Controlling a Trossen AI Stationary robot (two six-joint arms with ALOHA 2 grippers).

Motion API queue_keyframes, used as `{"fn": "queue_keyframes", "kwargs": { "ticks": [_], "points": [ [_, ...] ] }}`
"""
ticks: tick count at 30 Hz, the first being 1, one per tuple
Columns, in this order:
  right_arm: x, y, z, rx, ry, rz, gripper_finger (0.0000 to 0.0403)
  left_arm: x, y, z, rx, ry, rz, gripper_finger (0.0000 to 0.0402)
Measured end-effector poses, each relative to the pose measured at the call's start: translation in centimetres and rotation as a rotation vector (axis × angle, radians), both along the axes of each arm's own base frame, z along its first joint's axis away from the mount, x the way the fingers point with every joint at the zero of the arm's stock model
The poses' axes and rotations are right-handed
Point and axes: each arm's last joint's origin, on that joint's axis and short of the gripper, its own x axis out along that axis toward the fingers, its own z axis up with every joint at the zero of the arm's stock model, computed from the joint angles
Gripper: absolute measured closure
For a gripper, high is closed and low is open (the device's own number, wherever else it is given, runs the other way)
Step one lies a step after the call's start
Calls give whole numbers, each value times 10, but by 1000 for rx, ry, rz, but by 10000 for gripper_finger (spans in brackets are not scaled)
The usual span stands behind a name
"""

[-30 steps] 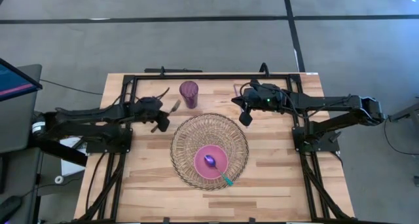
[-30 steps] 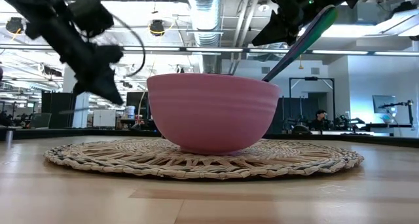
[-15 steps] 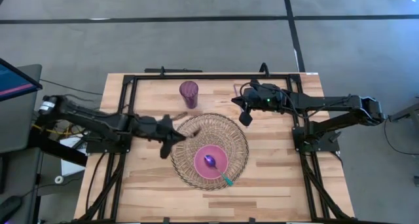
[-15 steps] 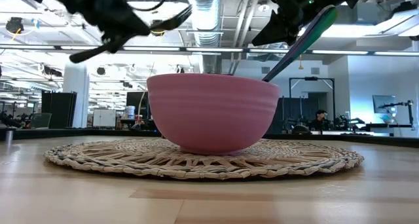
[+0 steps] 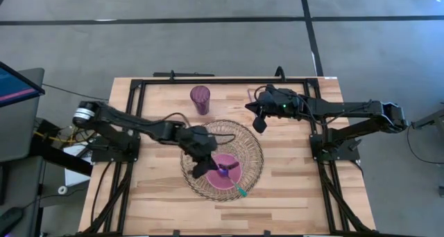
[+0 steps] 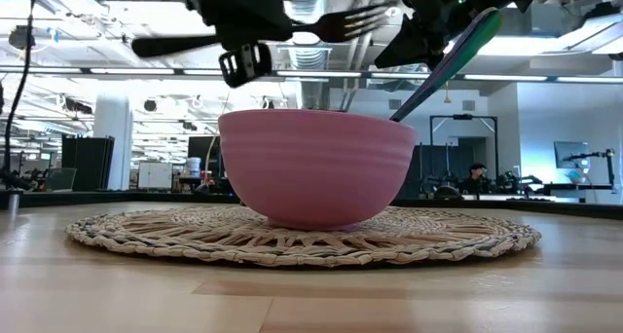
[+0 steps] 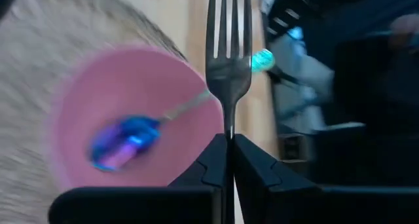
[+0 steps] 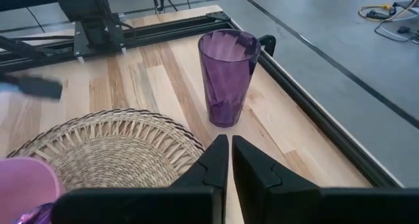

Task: Pick & Place Utensil
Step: Put the black fork into the pink bowl

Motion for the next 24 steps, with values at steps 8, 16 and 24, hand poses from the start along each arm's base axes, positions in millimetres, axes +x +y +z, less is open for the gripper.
{"fn": "queue_keyframes", "kwargs": {
  "ticks": [8,16,24],
  "points": [
    [0,0,0,0,0,0,388,24,9,-21,-304,278,30,386],
    [0,0,0,0,0,0,388,34,20,-50,-369,452,116,385],
    [0,0,0,-1,0,-1,386,32,34,-59,-436,581,218,385]
  ]
}}
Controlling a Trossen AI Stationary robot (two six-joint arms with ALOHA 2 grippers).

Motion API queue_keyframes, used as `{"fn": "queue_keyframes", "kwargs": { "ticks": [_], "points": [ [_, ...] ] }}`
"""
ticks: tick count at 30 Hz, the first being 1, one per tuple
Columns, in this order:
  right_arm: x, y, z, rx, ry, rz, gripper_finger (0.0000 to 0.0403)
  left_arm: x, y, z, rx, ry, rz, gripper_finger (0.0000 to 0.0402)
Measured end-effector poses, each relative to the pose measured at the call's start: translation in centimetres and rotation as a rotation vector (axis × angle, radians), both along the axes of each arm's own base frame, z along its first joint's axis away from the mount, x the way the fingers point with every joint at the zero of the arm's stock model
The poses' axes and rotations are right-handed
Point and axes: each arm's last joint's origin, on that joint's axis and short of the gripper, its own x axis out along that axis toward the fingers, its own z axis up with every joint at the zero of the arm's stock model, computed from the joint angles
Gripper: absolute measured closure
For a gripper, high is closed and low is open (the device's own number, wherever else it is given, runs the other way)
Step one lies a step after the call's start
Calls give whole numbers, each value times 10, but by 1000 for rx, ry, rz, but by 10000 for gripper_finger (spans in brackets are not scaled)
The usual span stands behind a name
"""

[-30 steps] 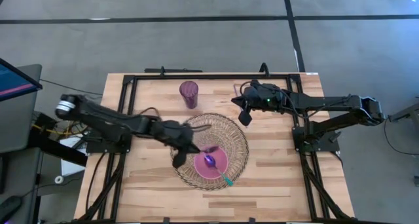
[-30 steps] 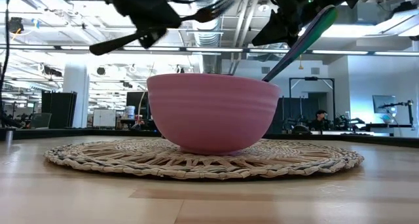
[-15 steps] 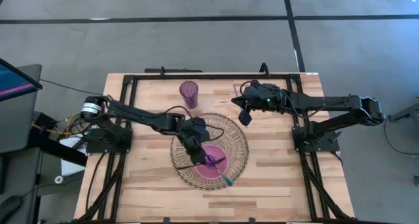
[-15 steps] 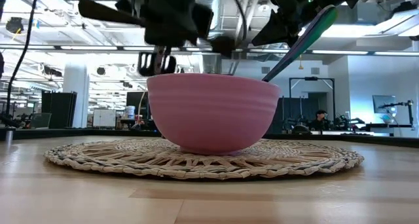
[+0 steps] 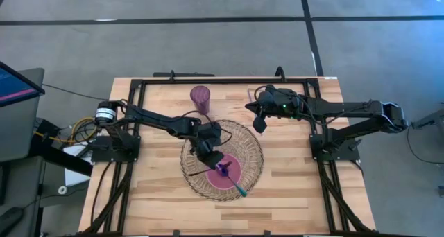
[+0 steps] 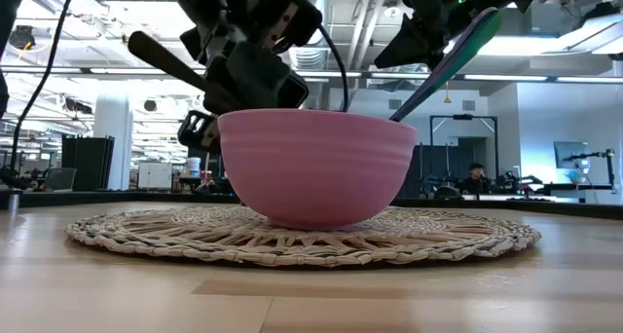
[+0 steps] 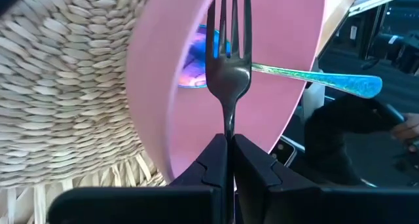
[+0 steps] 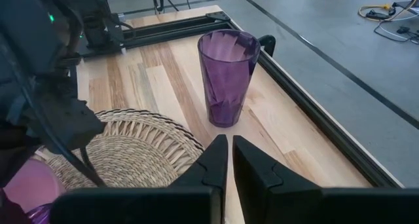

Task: Pick & Place Utensil
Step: Put the black fork into the pink bowl, then put the violet cup on the brown mat to the top left of the pink bowl

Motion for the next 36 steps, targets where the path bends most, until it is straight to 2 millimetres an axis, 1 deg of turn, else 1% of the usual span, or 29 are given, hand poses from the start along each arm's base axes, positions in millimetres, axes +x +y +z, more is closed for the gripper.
{"fn": "queue_keyframes", "kwargs": {
  "ticks": [6,13,16,31,36],
  "points": [
    [0,0,0,0,0,0,389,0,4,0,-1,0,13,381],
    [0,0,0,0,0,0,390,0,4,0,1,-1,13,347],
    [0,0,0,0,0,-1,389,0,4,0,1,-1,12,339],
    [0,0,0,0,0,-1,387,1,5,1,1,-14,14,338],
    [0,0,0,0,0,0,385,0,7,4,-4,-61,-38,341]
  ]
}}
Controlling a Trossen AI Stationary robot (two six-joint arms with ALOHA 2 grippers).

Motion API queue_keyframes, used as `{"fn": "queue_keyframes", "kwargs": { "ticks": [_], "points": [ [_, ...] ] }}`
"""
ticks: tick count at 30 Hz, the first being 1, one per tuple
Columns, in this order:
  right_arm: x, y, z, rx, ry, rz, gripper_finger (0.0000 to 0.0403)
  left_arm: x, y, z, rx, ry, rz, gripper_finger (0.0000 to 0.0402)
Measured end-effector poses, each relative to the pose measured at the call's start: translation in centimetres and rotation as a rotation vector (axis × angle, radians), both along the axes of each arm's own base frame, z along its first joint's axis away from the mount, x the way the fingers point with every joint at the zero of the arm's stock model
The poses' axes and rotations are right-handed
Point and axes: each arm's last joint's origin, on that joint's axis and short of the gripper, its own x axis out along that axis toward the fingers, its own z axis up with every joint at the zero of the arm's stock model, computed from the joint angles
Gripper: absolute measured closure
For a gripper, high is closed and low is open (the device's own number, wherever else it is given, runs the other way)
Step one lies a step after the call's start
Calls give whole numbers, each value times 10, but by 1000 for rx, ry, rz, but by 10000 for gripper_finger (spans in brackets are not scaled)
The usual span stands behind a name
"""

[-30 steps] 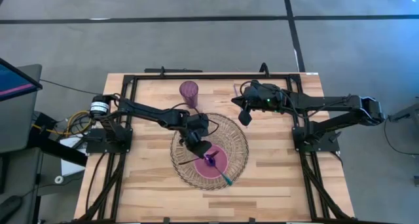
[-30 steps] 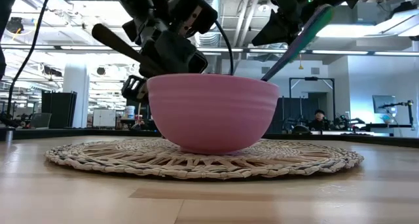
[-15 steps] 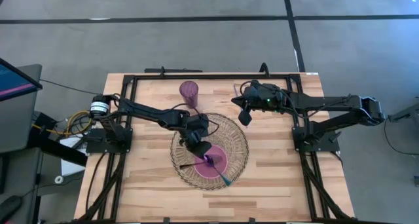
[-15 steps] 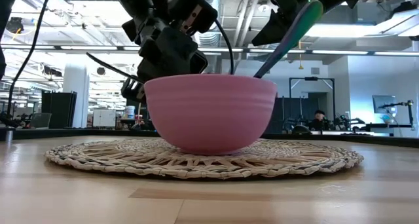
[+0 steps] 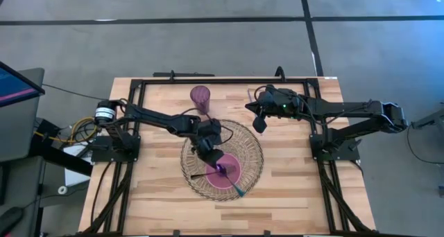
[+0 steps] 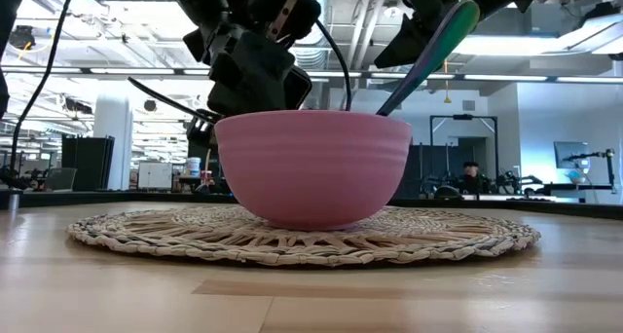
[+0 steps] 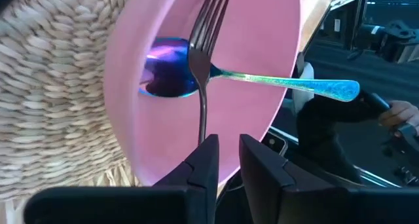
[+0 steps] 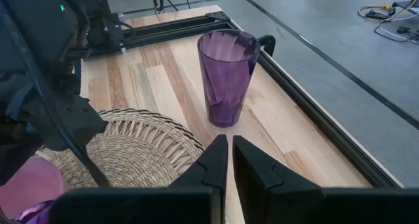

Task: Pick & Place Utensil
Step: Put the violet cup on the brown mat to the top left of the pink bowl

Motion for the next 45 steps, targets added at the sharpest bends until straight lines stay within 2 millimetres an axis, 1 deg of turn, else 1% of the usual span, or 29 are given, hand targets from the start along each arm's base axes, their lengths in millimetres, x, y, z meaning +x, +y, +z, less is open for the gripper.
{"fn": "queue_keyframes", "kwargs": {
  "ticks": [2,5,9,12,18,20,24,28,34,37,45],
  "points": [
    [0,0,0,0,0,0,385,-1,2,3,1,-10,7,346],
    [0,0,0,0,0,0,387,-4,7,12,7,-55,14,353],
    [0,0,0,0,1,0,387,-15,19,35,58,-175,20,361],
    [0,0,0,0,1,0,385,-29,30,60,141,-290,64,366],
    [0,0,0,0,0,0,387,-64,50,102,388,-521,146,371],
    [0,0,0,0,0,0,388,-74,53,113,459,-580,163,372],
    [0,0,0,0,0,-1,385,-89,56,126,580,-659,169,372],
    [0,0,0,0,1,-2,382,-96,58,132,661,-696,169,372],
    [0,0,0,-1,1,-3,373,-95,65,127,699,-656,190,358],
    [0,-1,0,-1,2,-5,370,-94,69,123,733,-652,178,345],
    [-1,-6,0,-2,2,-28,368,-97,80,103,736,-579,196,313]
  ]
}}
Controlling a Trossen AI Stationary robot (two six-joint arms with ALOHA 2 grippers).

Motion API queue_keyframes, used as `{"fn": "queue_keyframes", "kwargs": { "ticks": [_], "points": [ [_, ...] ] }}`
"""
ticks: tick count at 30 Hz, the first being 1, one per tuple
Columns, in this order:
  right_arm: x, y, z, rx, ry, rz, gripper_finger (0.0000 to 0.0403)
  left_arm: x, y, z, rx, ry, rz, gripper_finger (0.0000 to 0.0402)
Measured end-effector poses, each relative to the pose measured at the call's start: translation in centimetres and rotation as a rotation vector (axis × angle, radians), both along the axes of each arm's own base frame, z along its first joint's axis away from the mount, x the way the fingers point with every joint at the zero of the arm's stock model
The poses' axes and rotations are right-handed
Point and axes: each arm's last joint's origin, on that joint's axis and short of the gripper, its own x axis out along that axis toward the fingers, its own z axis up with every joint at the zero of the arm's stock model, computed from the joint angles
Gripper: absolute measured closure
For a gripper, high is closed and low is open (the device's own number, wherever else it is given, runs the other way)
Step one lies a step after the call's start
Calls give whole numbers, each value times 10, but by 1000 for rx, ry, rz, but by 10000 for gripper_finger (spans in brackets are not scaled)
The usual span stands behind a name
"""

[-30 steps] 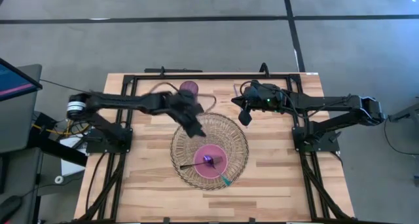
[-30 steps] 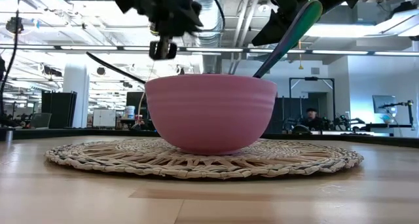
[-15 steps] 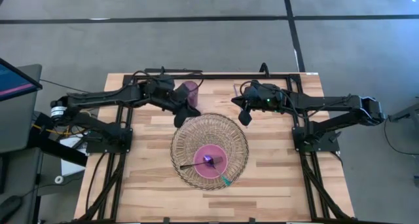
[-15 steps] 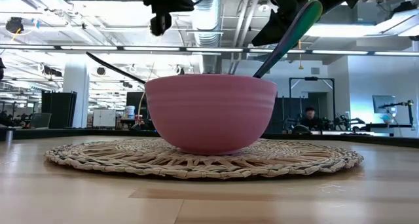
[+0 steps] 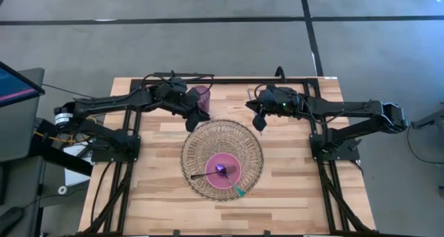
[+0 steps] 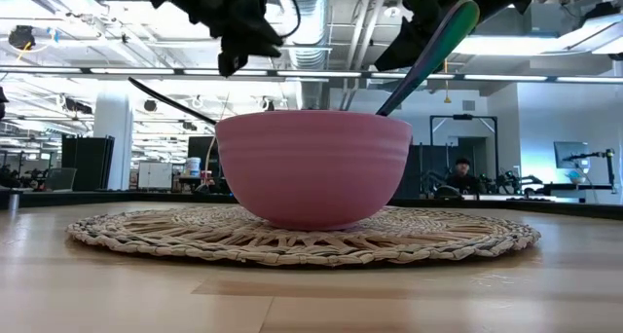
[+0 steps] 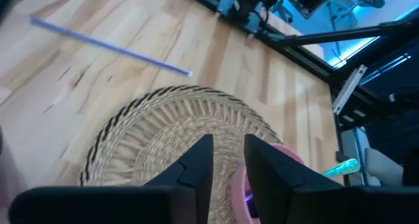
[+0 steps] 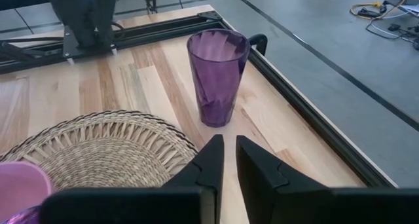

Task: Pick & Place Utensil
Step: Put the violet cup on the brown mat to the top left of the pink bowl

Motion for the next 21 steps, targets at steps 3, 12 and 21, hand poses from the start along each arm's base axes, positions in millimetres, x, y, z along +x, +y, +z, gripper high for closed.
{"fn": "queue_keyframes", "kwargs": {
  "ticks": [3,12,21],
  "points": [
    [0,0,0,0,0,0,372,-1,5,-8,-7,22,20,309],
    [0,0,0,0,0,2,383,-6,19,-12,168,33,33,307],
    [0,0,0,0,0,2,386,-10,30,-18,288,73,87,291]
  ]
}}
